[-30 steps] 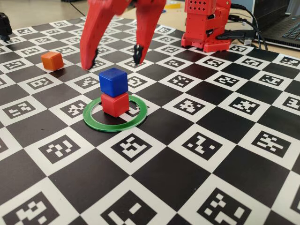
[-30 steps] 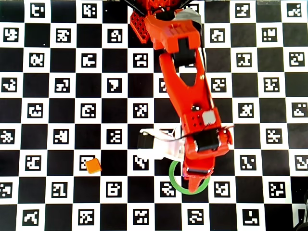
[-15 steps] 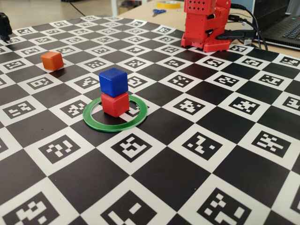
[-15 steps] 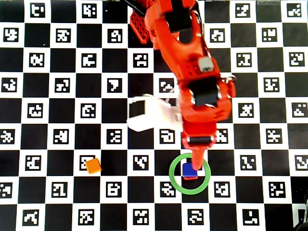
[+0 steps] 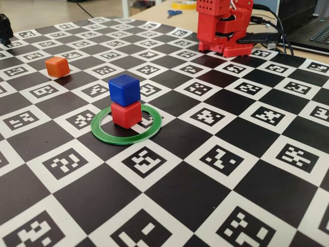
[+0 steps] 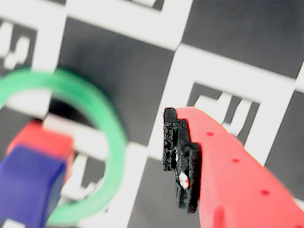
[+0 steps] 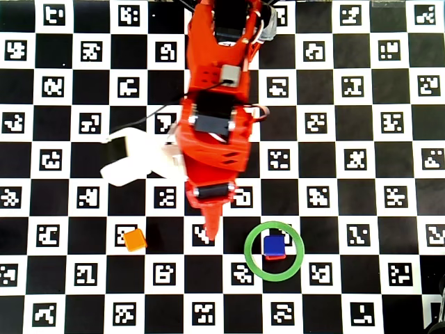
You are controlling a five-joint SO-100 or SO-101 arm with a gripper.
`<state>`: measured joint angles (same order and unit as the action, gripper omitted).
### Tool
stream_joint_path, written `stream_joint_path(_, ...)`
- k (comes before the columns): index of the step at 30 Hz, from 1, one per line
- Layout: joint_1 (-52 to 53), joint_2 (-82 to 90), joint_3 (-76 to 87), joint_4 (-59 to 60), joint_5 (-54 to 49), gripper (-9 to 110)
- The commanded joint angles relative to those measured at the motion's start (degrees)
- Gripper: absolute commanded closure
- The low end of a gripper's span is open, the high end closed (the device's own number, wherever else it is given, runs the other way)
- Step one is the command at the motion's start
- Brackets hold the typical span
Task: Grab the red cube then put it in the green circle then put the blue cube on top and finally the orange cube on top
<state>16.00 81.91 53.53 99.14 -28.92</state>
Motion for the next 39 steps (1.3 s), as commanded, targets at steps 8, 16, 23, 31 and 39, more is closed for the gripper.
stream_joint_path(8, 5.8, -12.3, -14.9, -0.9, -12.3, 59)
stream_joint_path(16, 8.8, -24.6, -23.8, -3.1, -17.3, 57)
stream_joint_path(23, 10.1, -33.8, -31.2, -3.4, -18.3, 56)
stream_joint_path(31, 11.4, -43.5, -37.5, -3.3, -18.0, 56)
stream_joint_path(39, 11.9, -48.2, -39.4, -5.1, -17.8, 56)
